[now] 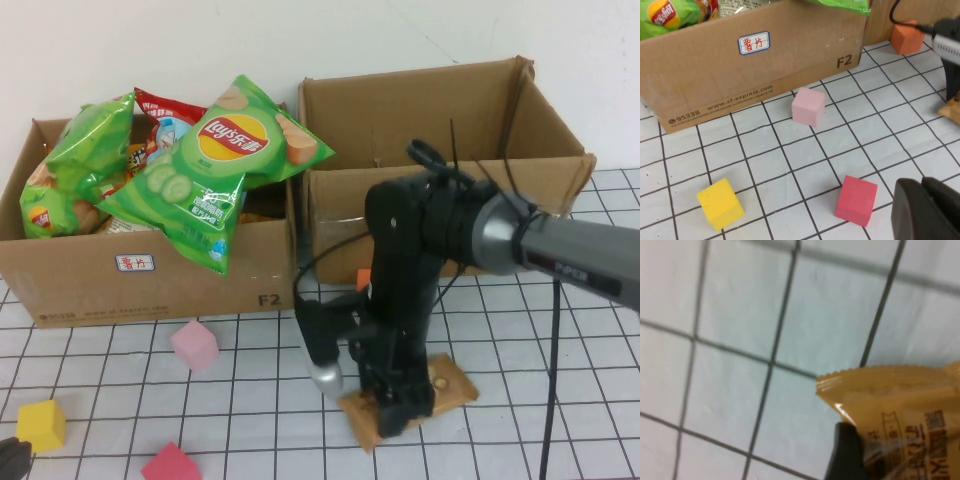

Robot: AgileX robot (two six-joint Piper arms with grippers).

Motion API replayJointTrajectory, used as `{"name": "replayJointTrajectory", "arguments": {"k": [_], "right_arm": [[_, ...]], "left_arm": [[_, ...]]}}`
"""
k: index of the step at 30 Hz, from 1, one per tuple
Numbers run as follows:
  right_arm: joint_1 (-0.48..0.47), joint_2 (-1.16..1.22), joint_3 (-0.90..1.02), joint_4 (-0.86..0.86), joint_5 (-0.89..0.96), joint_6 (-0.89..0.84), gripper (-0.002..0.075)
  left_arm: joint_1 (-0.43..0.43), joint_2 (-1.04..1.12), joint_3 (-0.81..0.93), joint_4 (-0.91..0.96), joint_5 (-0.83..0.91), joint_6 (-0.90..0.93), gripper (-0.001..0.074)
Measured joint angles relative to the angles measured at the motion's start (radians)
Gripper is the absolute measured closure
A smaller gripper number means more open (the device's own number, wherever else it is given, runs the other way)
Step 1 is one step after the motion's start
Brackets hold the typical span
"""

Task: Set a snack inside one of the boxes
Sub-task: Pick up the biscuit, then place the biscuit in the biscuit box

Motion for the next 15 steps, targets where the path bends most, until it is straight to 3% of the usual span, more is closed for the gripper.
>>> {"name": "replayJointTrajectory", "arguments": {"k": [10, 15], "right_arm": [[0.0, -0.232, -0.187, 0.031, 0.019, 0.054, 0.0266], [-0.002, -0.303, -0.302, -0.097, -0.011, 0.086, 0.0266]], "left_arm": [[0.0, 0.0, 0.0, 0.0, 0.0, 0.0, 0.0736], [0.0, 0.0, 0.0, 0.0, -0.008, 0.0, 0.0736]]}}
